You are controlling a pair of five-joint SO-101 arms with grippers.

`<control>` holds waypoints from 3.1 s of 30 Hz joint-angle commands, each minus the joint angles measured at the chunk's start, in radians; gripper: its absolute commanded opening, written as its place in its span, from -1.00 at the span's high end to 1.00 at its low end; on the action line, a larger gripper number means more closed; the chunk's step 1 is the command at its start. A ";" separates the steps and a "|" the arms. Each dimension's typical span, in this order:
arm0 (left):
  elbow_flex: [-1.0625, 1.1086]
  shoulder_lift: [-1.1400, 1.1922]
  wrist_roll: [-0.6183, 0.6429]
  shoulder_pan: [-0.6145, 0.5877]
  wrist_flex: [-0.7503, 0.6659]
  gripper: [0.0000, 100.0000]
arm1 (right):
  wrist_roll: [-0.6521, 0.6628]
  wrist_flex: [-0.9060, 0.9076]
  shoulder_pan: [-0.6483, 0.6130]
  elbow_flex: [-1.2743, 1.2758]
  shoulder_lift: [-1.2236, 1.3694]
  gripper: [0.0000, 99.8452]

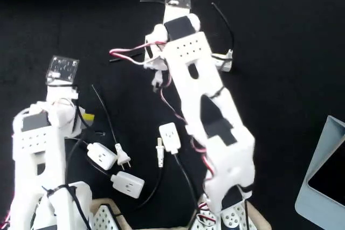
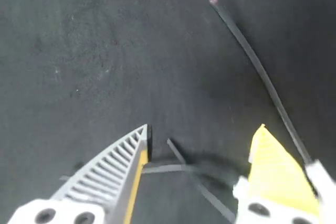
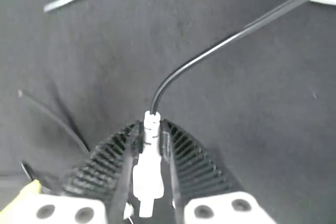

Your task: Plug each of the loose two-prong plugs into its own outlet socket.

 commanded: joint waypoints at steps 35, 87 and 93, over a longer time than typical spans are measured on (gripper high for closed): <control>0.206 -0.026 -0.331 0.677 0.296 0.27 | 0.077 -0.400 0.305 0.700 -0.351 0.98; 0.406 0.092 -0.272 0.331 -0.947 0.46 | 0.077 -0.437 0.302 0.723 -0.349 0.98; 0.464 0.029 -0.279 0.312 -0.947 0.44 | 0.077 -0.483 0.302 0.756 -0.349 0.98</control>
